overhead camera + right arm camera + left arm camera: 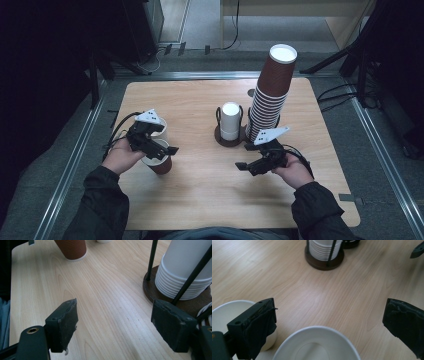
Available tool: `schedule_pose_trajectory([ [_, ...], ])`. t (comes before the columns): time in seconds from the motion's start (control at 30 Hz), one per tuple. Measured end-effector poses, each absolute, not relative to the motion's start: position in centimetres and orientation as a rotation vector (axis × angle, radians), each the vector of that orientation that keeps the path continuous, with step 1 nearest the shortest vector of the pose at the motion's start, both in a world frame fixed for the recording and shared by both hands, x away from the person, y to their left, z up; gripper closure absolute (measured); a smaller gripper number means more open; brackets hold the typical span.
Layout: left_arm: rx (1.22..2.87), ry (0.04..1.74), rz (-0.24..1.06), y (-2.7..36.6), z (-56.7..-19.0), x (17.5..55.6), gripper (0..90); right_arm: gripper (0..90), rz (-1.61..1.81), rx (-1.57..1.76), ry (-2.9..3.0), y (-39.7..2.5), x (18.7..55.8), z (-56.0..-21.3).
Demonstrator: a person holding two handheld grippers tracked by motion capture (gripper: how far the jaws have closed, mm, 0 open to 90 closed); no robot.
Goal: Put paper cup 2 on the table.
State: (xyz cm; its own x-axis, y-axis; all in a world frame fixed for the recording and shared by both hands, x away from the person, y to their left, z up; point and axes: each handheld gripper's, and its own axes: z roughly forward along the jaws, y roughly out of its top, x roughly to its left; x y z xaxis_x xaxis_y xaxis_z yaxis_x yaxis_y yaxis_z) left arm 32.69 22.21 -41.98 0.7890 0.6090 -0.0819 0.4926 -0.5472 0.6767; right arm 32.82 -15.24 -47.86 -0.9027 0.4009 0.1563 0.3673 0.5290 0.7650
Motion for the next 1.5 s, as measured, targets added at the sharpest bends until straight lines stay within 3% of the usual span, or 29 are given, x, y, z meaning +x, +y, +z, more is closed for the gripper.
schedule_pose_trajectory([
  [0.73,2.293,0.757,0.113,16.2,-42.7,32.5,0.0,21.5,1.329,0.678,2.704,-15.3,32.4,-47.8],
  [1.27,2.318,0.719,0.187,12.6,-43.6,32.1,0.0,21.5,1.318,0.688,2.692,-15.8,32.2,-47.8],
  [1.5,2.338,0.693,0.161,11.1,-44.6,31.8,0.0,21.5,1.332,0.705,2.680,-16.0,32.2,-47.7],
])
